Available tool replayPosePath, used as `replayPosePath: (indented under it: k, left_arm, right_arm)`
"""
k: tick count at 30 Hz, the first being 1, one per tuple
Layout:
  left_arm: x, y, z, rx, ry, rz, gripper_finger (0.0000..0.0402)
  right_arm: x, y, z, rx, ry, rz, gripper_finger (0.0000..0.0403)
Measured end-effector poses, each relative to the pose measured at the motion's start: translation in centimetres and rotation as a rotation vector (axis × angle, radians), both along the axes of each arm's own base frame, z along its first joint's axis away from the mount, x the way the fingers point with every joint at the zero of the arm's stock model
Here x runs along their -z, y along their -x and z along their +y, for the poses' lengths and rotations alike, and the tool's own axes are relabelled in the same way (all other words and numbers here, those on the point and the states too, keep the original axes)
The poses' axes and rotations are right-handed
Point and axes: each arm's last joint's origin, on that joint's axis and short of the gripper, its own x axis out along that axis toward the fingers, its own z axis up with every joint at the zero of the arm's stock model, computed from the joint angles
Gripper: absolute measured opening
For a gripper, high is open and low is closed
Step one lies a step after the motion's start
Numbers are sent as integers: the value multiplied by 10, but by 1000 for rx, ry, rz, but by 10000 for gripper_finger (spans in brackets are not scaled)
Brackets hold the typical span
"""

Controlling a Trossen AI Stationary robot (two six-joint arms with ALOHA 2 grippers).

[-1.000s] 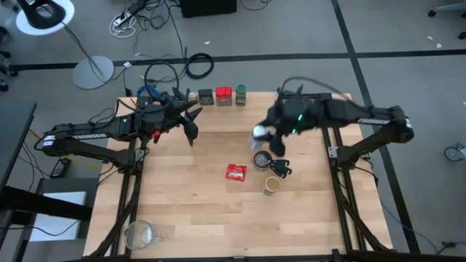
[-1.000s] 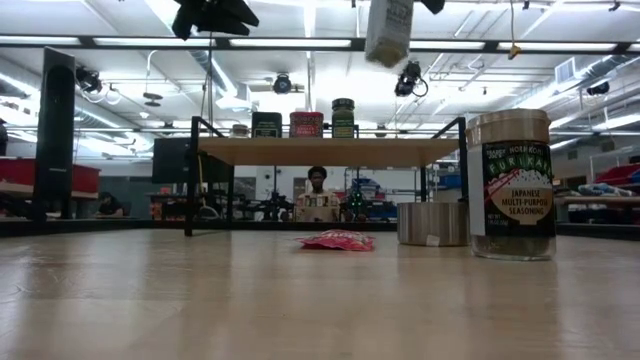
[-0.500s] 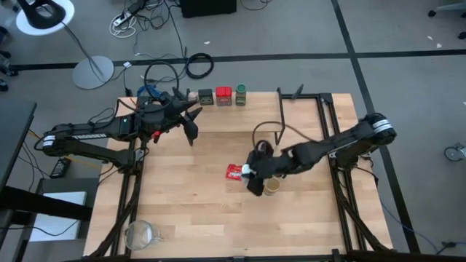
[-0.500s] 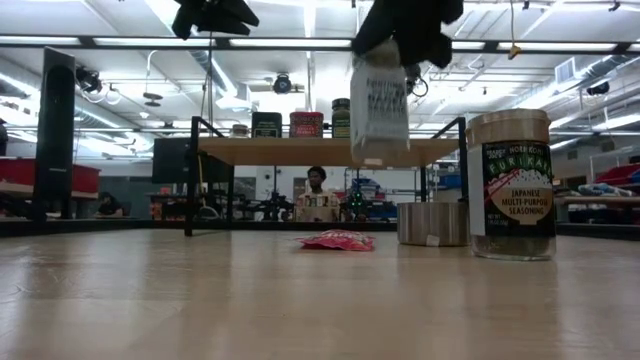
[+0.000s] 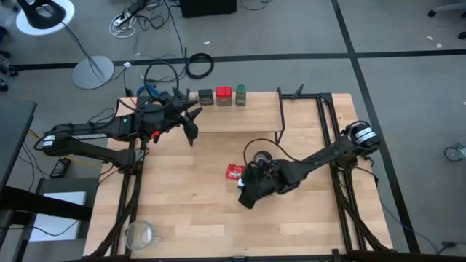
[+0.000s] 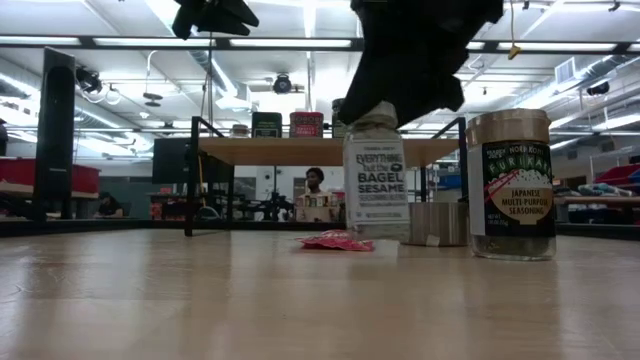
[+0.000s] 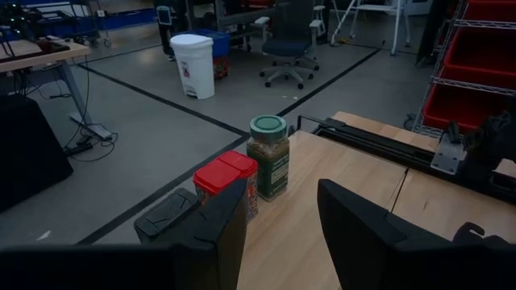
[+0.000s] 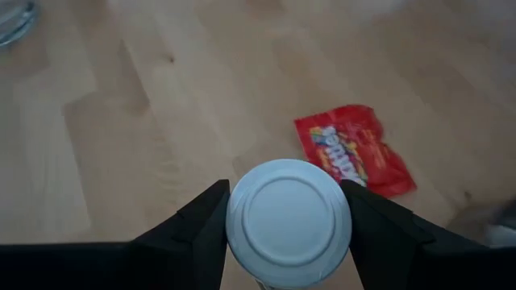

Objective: Shelf spices
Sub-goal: Remove the white seasoning bottle from the shelf

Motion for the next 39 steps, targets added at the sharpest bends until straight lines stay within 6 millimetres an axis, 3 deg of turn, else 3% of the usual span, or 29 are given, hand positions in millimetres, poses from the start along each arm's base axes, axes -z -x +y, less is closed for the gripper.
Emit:
replayPosePath:
  k: [7,25,32,39]
  left_arm:
    - [-1,0,0,0,-1,-11,158]
    - [-2,0,0,-1,3,-23,158]
    - [-2,0,0,-1,3,-23,158]
    - [-2,0,0,-1,1,-22,158]
  right_arm:
    - [3,11,4,87,53,34,203]
    - [5,18,12,94,51,51,204]
    - [5,18,13,70,48,59,241]
    - [4,16,13,28,63,62,245]
